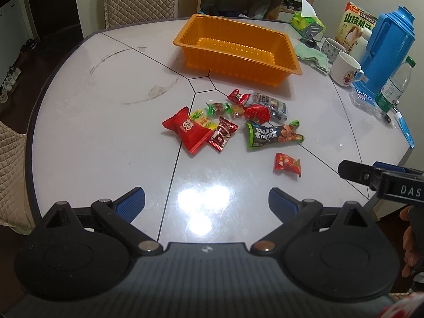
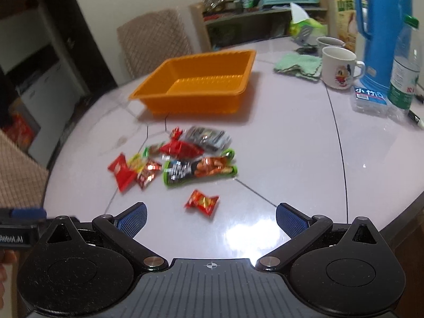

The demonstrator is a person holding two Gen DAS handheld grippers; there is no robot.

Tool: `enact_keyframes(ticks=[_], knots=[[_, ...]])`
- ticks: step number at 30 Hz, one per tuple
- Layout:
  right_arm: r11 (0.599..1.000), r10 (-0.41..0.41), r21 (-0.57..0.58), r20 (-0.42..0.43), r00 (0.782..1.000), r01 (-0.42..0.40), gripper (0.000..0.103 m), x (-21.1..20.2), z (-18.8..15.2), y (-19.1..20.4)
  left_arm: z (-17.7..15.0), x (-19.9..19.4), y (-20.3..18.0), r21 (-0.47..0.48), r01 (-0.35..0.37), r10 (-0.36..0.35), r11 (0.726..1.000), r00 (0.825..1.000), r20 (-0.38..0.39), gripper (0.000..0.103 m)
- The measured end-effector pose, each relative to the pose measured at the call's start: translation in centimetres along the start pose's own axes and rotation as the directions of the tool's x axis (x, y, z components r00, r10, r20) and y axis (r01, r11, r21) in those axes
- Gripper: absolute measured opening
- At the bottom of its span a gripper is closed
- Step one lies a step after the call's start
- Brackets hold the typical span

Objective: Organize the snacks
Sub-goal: 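Reach the right gripper to the small red candy packet and close on it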

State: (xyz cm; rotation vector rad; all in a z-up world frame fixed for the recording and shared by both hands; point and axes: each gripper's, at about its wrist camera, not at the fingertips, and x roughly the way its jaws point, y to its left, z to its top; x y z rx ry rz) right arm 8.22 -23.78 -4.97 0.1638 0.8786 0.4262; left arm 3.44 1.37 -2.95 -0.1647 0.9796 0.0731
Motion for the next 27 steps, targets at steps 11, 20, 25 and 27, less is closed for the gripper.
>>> enact_keyframes(ticks=[11,20,25,27], knots=[[0.982,0.092,-0.165,-0.029,0.995,-0.095,0.103,2.7,0.4,0.1,0.4,1.8,0.8,-0.019,-0.016,0.016,1.000,1.000,-0.005,0.099],[0.917,0.125,-0.369,-0.087,0.988,-0.148,0.067,6.6,0.2,0.4,0.2,3.6,1.6,-0.041,-0.043,0.042,0.998,0.999,-0.028,0.097],[0.871,0.131,-0.461,-0.115,0.985,-0.169,0.054,8.6,0.1,0.7,-0.1,4.4,1.8,-0.051,-0.061,0.058,0.997,0.997,-0.042,0.096],[0.848,0.131,-0.501,-0.118,0.984,-0.173,0.050,9.3,0.1,0.8,-0.2,4.5,1.9,-0.053,-0.066,0.064,0.996,0.997,-0.045,0.096]])
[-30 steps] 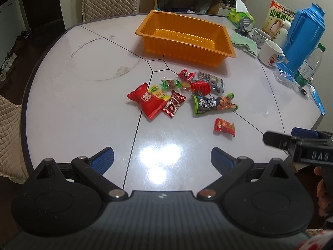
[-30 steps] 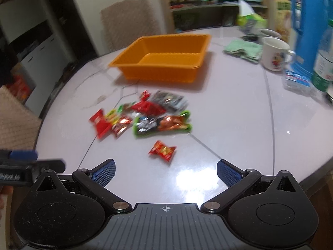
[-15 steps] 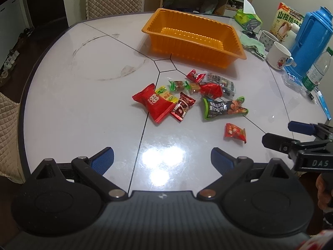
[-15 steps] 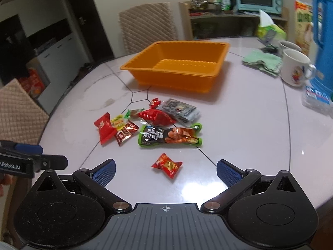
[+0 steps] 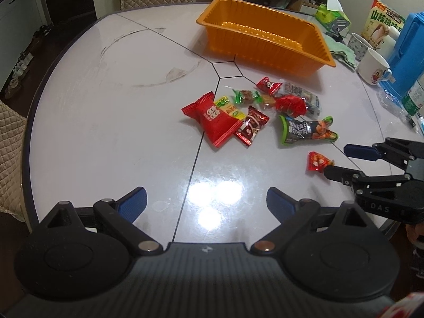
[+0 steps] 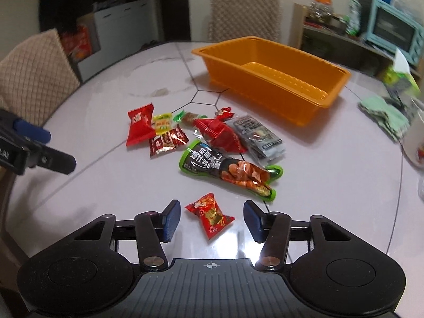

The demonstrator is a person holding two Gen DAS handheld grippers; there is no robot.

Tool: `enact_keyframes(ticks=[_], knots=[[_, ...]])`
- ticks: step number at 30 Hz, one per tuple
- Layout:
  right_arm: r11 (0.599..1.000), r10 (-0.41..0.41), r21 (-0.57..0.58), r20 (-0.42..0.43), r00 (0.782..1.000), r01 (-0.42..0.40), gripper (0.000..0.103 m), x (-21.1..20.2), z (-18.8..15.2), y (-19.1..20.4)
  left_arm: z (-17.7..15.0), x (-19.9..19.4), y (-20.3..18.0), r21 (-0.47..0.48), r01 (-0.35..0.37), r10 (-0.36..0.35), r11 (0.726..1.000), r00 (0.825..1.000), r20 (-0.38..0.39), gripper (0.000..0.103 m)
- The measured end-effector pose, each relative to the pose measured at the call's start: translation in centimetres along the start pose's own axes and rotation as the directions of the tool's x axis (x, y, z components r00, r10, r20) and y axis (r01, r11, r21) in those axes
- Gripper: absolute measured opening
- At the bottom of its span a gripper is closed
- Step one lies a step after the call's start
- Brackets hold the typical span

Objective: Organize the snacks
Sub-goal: 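Reach the right gripper to the small red candy packet and close on it, then carry the red packet toward the orange tray while the left gripper grasps the large red candy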

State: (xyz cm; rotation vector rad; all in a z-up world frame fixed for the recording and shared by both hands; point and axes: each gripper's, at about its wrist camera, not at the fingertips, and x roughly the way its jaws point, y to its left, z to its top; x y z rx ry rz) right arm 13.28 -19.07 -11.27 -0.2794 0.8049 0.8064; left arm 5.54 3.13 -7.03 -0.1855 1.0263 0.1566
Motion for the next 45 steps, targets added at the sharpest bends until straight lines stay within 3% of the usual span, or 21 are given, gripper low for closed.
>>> enact_keyframes(ticks=[7,11,18,23,34,41,45], knots=[[0.992,0.010,-0.129,-0.049,0.999,-0.016,0.042,2.2,-0.1,0.3,-0.2,0.3,0.1,-0.012,-0.016,0.016,1.000,1.000,-0.006,0.096],[0.990,0.017,-0.141,-0.058,0.998,-0.026,0.040,2.7,-0.3,0.2,-0.3,0.4,0.2,-0.023,-0.026,0.026,0.999,1.000,-0.006,0.095],[0.993,0.036,-0.114,-0.049,0.998,-0.042,0.028,3.0,-0.3,0.0,-0.2,0.7,-0.3,-0.031,-0.045,0.045,0.999,0.999,-0.009,0.094],[0.998,0.056,-0.018,-0.016,0.998,-0.056,0.021,2.5,-0.3,-0.5,0.0,0.7,-1.0,-0.021,-0.063,0.064,0.998,0.998,0.004,0.092],[0.978,0.059,0.195,0.052,0.997,-0.068,0.021,-0.5,0.1,-2.6,1.8,1.3,-1.9,-0.014,-0.083,0.084,0.996,0.994,0.076,0.085],[0.959,0.018,0.283,0.064,0.998,-0.035,0.021,-1.5,0.5,-3.8,4.3,3.8,-1.1,-0.055,-0.033,0.038,0.998,0.995,0.095,0.073],[0.945,-0.017,0.326,0.056,0.998,-0.002,0.021,-1.8,0.5,-4.5,5.8,5.2,-0.1,-0.108,0.015,-0.004,0.994,0.995,0.101,0.071]])
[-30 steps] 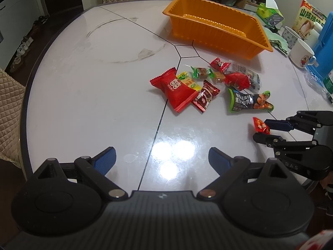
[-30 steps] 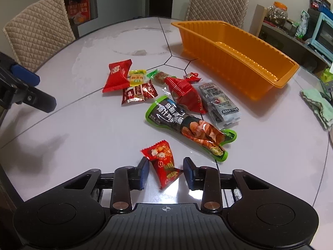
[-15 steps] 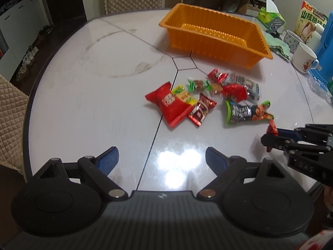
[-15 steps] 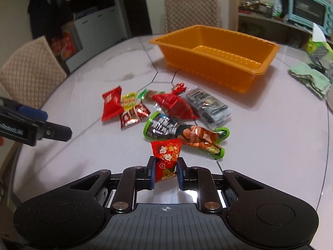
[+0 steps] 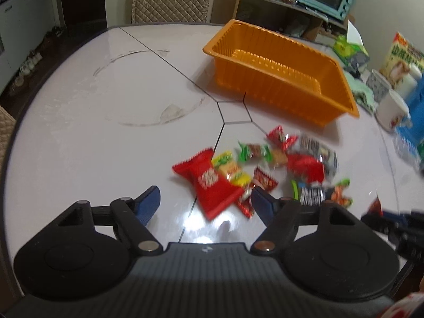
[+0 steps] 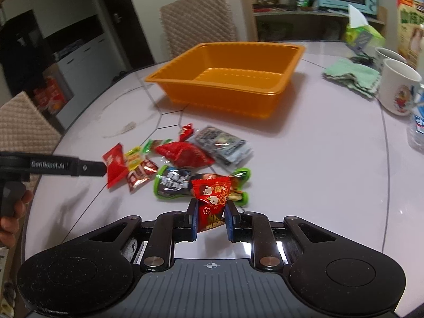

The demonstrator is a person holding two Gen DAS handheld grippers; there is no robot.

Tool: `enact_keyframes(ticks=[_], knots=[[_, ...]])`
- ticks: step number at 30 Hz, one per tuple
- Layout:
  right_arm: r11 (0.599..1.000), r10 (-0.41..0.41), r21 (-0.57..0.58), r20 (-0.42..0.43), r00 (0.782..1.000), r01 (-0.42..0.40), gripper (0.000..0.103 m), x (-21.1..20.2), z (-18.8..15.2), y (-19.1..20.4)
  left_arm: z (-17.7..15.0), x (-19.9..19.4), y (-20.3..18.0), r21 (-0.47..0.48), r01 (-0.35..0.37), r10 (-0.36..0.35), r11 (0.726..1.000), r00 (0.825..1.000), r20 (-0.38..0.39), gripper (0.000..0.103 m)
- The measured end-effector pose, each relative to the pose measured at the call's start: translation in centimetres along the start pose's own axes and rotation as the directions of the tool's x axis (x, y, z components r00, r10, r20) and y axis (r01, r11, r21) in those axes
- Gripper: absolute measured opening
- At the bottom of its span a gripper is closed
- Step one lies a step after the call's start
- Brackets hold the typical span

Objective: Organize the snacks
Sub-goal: 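Carry the red packet toward the orange tray while the left gripper grasps the large red candy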

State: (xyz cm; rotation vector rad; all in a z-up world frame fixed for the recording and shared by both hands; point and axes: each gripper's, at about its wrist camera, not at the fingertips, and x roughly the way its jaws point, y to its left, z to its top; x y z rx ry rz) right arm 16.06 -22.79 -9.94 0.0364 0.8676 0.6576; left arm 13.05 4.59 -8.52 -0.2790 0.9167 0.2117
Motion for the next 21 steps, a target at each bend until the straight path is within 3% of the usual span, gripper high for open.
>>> enact_keyframes(ticks=[7,12,16,17,21], knots=[[0.997,-0.059,0.056,-0.002,0.998,0.059,0.021,0.0,0.9,-0.7,1.5,2.7,1.1,-0.046,0.039,-0.040,0.998,0.999,-0.025,0.066],[0.994,-0.083,0.076,-0.007,0.997,0.083,0.021,0.2,1.2,-0.6,1.4,3.7,1.2,-0.020,0.053,-0.055,0.998,0.997,-0.056,0.046],[0.992,-0.090,0.085,-0.012,0.996,0.091,0.021,0.3,1.2,-0.3,1.1,3.9,1.6,-0.016,0.094,-0.095,0.995,0.993,-0.071,0.037],[0.992,-0.092,0.087,-0.014,0.996,0.092,0.021,0.4,1.2,-0.3,1.0,4.0,1.5,-0.006,0.102,-0.102,0.995,0.992,-0.076,0.029],[0.991,-0.089,0.095,-0.024,0.996,0.091,0.021,0.6,1.1,-0.1,0.9,3.9,1.3,0.032,0.106,-0.103,0.994,0.991,-0.085,0.024]])
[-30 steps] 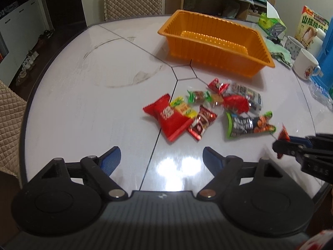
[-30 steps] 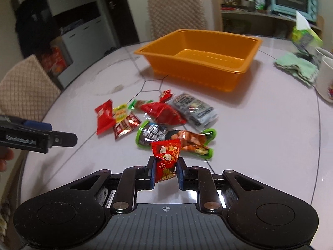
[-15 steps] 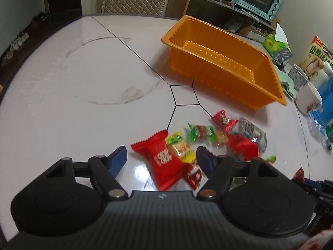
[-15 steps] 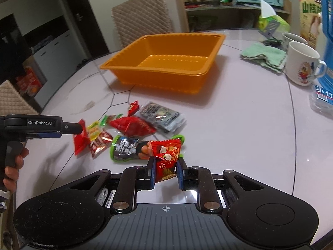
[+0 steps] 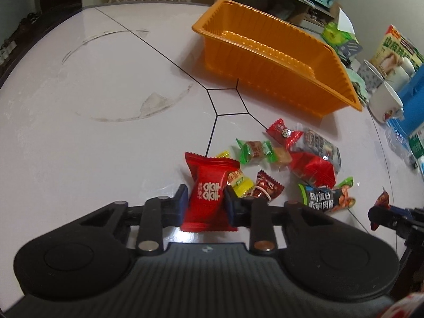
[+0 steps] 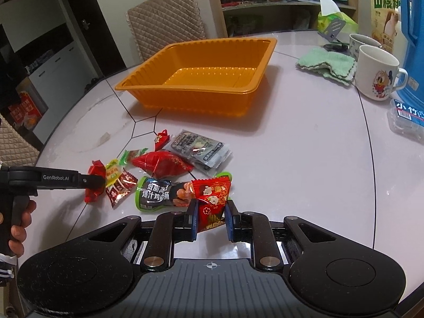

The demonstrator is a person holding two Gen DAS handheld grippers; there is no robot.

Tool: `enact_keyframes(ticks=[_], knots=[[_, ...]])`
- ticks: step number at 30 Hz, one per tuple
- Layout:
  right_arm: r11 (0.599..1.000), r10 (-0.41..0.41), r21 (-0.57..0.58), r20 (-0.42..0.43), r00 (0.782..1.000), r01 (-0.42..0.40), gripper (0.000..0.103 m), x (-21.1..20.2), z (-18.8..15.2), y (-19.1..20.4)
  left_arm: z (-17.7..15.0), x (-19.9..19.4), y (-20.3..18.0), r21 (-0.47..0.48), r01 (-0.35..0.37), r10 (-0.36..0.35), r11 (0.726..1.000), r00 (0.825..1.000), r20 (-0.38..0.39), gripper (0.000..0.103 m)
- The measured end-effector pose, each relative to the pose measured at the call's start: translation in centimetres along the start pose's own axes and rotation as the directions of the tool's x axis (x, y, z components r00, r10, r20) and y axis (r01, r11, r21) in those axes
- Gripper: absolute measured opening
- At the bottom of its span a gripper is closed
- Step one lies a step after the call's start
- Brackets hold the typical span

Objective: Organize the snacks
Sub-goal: 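Carry the red packet toward the orange tray while the left gripper grasps the large red candy, then open both grippers over the orange tray to drop the red candies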

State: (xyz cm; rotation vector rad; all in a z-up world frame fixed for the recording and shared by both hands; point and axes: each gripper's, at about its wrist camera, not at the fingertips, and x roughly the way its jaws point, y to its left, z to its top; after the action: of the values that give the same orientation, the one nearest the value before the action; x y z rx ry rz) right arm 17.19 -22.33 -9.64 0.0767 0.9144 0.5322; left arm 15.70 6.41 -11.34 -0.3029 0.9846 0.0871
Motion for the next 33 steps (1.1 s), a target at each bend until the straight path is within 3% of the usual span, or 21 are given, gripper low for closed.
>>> enact_keyframes(ticks=[9,16,24,33], knots=[[1.000,0.012,-0.004,0.007,1.000,-0.012,0.021,0.1,0.8,0.4,1.6,-2.3,0.5,0.048,0.006,-0.009,0.999,0.999,0.048,0.023],[0.999,0.032,-0.021,0.033,0.999,-0.031,0.021,0.5,3.1,0.9,5.2,-4.2,0.3,0.087,0.026,-0.036,0.996,0.993,0.115,0.023],[0.998,0.045,-0.042,0.109,0.993,-0.041,0.021,1.9,8.2,1.3,11.2,-3.5,-2.2,0.184,0.052,-0.086,0.982,0.980,0.180,0.023],[0.998,0.056,0.002,0.168,0.984,-0.057,0.021,5.3,14.6,1.1,16.9,0.2,-6.9,0.275,0.098,-0.148,0.956,0.975,0.165,0.023]])
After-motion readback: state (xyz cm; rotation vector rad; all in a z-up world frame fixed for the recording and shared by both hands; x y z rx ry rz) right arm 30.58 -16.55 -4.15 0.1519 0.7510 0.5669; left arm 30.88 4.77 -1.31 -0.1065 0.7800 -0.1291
